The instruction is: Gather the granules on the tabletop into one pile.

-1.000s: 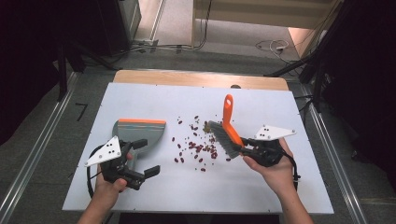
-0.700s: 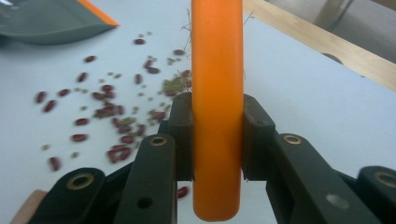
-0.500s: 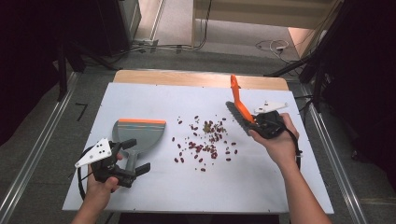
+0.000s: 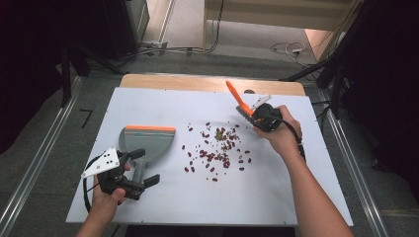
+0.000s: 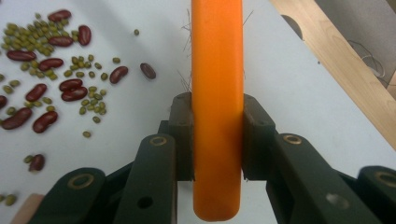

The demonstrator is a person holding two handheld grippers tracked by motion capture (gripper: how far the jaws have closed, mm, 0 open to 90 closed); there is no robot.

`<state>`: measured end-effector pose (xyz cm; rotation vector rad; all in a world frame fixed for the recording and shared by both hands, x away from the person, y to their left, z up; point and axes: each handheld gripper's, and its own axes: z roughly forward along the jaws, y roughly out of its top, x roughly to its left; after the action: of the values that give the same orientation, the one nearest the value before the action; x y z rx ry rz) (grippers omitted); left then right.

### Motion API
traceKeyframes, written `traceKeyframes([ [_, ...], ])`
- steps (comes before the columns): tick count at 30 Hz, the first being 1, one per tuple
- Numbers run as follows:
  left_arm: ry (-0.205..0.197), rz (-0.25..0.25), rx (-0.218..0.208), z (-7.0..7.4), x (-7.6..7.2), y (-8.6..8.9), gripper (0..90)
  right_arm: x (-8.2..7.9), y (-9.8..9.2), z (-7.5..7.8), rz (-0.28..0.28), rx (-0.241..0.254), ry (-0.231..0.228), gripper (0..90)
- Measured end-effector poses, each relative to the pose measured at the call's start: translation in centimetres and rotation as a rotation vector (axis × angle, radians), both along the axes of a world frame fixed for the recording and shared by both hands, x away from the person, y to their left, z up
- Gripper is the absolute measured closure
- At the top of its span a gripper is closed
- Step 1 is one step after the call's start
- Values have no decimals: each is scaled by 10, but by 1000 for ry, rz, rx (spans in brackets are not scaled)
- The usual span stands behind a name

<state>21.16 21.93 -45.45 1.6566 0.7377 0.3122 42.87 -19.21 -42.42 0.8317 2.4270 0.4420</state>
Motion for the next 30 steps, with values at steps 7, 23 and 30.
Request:
traceKeyframes([
  [7, -10, 7, -3, 0, 0, 2, 0, 6, 21, -10, 19, -119, -10, 687],
  [23, -9, 3, -11, 1, -1, 1, 0, -23, 43, -17, 146, -173, 39, 687],
  [30, -11, 2, -6, 1, -1, 0, 0, -36, 41, -11, 187, -133, 62, 687],
])
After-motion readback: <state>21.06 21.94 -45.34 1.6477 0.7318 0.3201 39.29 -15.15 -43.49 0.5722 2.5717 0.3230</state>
